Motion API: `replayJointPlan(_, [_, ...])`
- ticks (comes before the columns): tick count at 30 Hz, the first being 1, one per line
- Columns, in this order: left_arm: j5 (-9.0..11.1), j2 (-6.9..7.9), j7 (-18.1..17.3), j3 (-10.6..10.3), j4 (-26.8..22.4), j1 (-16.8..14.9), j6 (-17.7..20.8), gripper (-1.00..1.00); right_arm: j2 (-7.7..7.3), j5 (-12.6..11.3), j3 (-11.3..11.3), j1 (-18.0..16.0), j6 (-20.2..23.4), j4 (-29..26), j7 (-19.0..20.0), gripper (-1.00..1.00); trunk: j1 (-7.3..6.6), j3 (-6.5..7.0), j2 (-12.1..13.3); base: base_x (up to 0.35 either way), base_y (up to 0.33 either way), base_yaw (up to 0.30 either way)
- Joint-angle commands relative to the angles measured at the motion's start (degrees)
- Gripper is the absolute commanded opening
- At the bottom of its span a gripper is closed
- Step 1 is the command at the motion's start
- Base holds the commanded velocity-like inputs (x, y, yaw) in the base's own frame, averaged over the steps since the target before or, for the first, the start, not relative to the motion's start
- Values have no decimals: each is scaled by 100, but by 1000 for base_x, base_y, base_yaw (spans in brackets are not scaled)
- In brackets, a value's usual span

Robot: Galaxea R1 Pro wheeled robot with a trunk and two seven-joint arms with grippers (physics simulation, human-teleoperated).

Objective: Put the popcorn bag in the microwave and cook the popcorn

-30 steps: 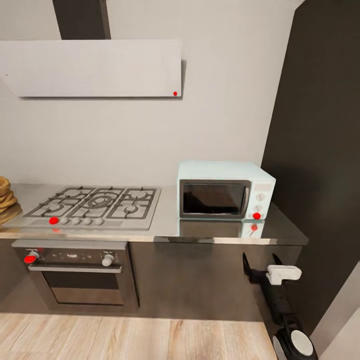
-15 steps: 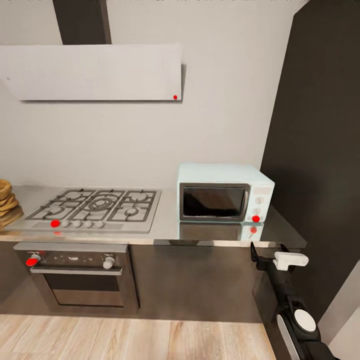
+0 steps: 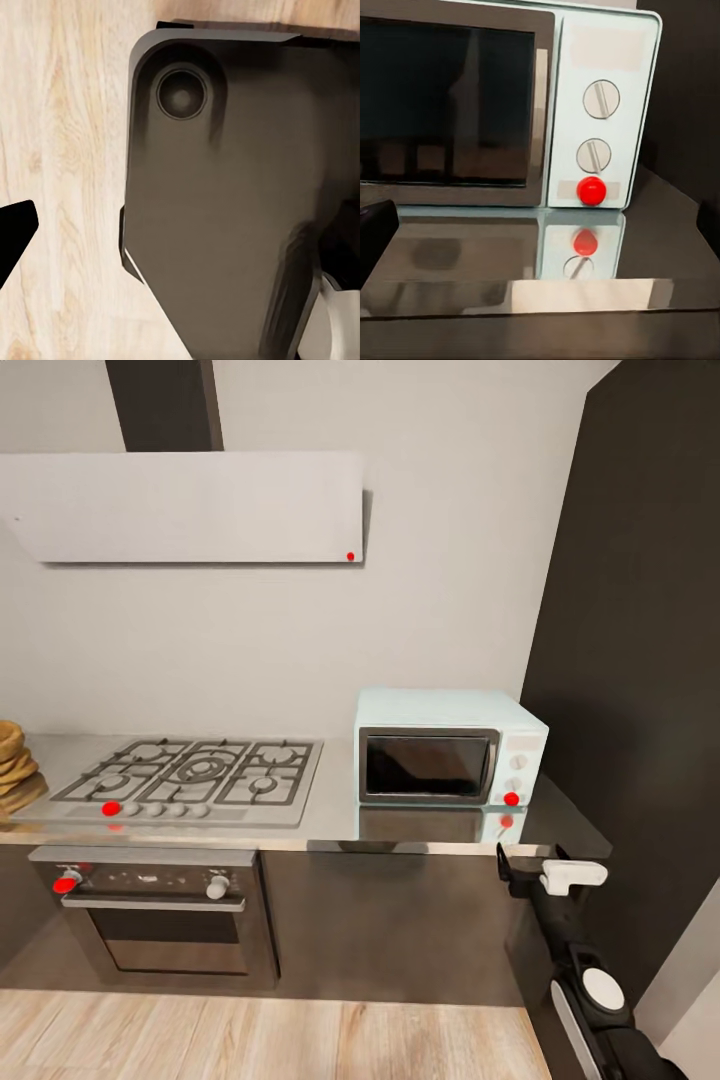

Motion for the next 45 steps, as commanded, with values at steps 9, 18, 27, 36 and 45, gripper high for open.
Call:
replayJointPlan(9, [5,-4,2,34,-12,3,5,100,-3,-1,17,-5,-21,27,193,100,0,-5,-4,153,37,0])
replayJointPlan(18, [5,-4,2,34,-12,3,5,100,-3,-1,13,-5,-21,31,285,100,0,-5,-4,40,4,0])
replayJointPlan(27, [5,-4,2,34,-12,3,5,100,-3,-1,13,-5,-14,31,285,100,0,-5,-4,309,-34,0])
replayJointPlan(36, [5,-4,2,34,-12,3,3,100,-3,-1,13,-5,-22,31,285,100,0,-5,-4,119,-70,0])
replayJointPlan(45, [5,-4,3,34,-12,3,4,100,-3,-1,13,-5,-22,51,283,100,0,-5,-4,191,-97,0])
